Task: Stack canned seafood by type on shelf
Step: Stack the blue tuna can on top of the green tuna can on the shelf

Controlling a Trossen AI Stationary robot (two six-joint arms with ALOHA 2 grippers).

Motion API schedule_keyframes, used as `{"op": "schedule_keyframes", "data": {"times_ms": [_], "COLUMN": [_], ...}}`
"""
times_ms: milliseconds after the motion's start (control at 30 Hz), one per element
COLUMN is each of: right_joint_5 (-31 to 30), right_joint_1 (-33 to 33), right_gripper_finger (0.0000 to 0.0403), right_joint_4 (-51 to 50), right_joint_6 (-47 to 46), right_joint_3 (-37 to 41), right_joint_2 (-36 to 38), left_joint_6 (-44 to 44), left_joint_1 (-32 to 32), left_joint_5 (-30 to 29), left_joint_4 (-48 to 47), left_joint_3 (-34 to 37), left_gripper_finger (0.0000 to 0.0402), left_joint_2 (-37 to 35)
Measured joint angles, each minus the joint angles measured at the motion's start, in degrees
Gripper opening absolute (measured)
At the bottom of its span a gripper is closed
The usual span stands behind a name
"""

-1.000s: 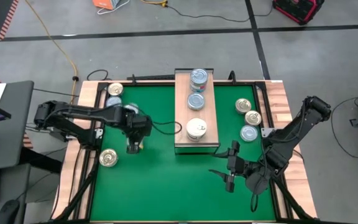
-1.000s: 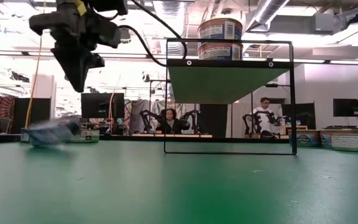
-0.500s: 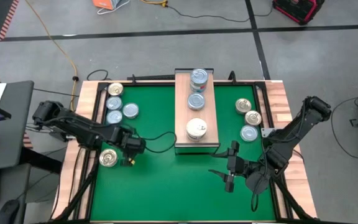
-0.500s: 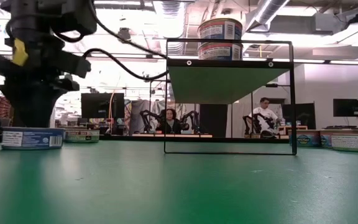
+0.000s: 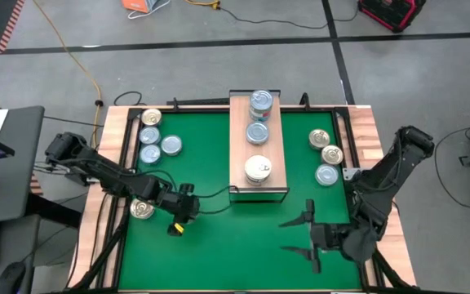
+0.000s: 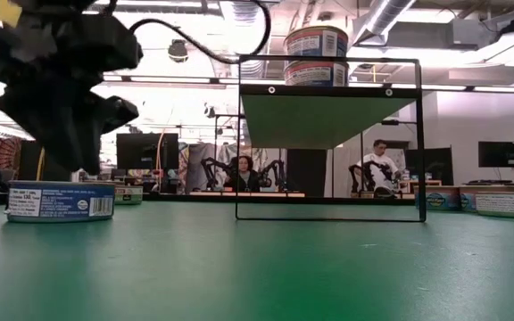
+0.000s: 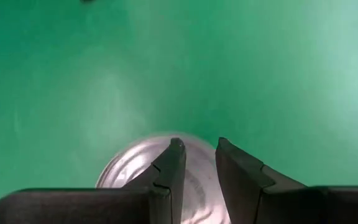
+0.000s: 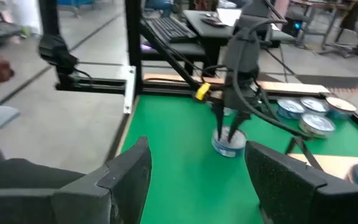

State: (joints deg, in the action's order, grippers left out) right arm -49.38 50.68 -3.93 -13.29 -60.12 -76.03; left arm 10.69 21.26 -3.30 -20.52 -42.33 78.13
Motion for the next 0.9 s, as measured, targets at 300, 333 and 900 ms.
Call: {"op": "schedule_keyframes", "data": {"times_ms": [300, 333, 900], "right_joint_5": [0.04, 0.04, 0.02], "right_joint_1": [-0.31, -0.53, -1.16], "right_gripper_finger": [0.0286, 0.0286, 0.0286], "right_joint_4": [-0.27, -0.32, -0.37], "right_joint_6": [-0.27, -0.51, -1.31], "right_joint_3": [0.00, 0.00, 0.00], "right_joint_2": [-0.20, -0.20, -0.20], "left_joint_6": [2.42, 2.52, 6.50], "left_joint_1": [4.13, 4.94, 19.46], "left_joint_5": [-3.11, -3.80, -21.81], "left_joint_4": [-3.46, -4.66, -10.72], "left_joint_3": [-5.05, -5.90, -5.36], "left_gripper_finger": [0.0082, 0.0082, 0.0159], "left_joint_2": [-0.06, -0.09, 10.83]}}
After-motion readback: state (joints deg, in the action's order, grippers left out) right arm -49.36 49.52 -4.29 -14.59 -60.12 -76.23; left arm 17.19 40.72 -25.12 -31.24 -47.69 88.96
